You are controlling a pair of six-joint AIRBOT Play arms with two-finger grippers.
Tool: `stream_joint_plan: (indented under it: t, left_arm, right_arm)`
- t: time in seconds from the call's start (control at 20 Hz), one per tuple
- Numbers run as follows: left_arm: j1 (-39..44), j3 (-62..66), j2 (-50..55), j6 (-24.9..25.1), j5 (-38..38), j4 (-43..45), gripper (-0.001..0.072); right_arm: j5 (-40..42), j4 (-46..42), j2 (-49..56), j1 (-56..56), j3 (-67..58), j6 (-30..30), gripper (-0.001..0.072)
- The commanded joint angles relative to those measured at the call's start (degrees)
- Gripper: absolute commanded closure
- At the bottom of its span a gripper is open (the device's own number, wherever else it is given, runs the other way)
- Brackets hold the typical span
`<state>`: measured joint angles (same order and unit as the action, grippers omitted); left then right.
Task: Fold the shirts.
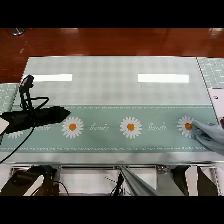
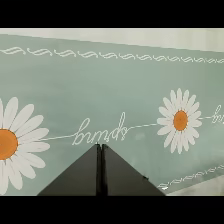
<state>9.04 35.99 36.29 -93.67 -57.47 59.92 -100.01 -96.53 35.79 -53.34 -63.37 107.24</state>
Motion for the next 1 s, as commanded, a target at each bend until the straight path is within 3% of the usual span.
stream_joint_plan:
  t: [0.0,0.05,0.35,0.4,0.5,0.55,0.6,0.7,0.8,0.9,0.95]
  left_arm:
    - [0.04,0.0,0.04,-0.02,0.09,0.02,0.0686]
    - [0.04,0.0,0.04,-0.02,0.07,0.02,0.0686]
    - [-1.88,6.38,1.55,6.12,1.53,0.04,0.0686]
    - [-2.93,9.79,2.99,6.25,1.51,0.04,0.0686]
    - [-4.66,18.93,7.91,6.27,1.22,0.02,0.0686]
    - [-4.7,24.33,11.08,6.27,0.76,0.0,0.0687]
    - [-4.24,30.84,15.06,6.27,-0.68,-0.52,0.0687]
    - [-1.55,43.3,23.34,8.59,-4.09,-2.49,0.0687]
    - [2.69,51.17,30.12,10.32,-6.49,-2.05,0.0688]
    - [6.64,50.71,33.77,9.94,-9.03,1.95,0.0688]
    - [8.7,47.43,34.67,7.65,-8.94,6.86,0.0688]
  right_arm:
    - [0.28,-10.86,-5.99,-7.72,7.34,-0.59,0.0366]
    - [0.33,-11.08,-5.95,-8.57,8.33,-2.54,0.0066]
    - [9.86,5.07,-0.76,-8.61,6.38,-8.24,0.0107]
    - [11.63,10.71,1.46,-8.31,4.5,-9.55,0.0214]
    - [15.98,28.55,7.32,-4.55,-0.55,-14.51,0.0619]
    - [18.78,37.11,10.12,-0.5,-2.86,-16.83,0.0689]
    - [22.67,42.86,12.94,6.19,-5.18,-17.53,0.0689]
    - [29.88,42.95,17.38,22.99,-8.98,-19.85,0.0689]
    - [37.13,36.52,20.94,41.27,-9.51,-20.61,0.0689]
    - [39.06,22.73,25.94,56.96,-8.92,-19.34,0.0689]
    - [39.06,15.39,28.63,62.1,-7.5,-16.0,0.0689]
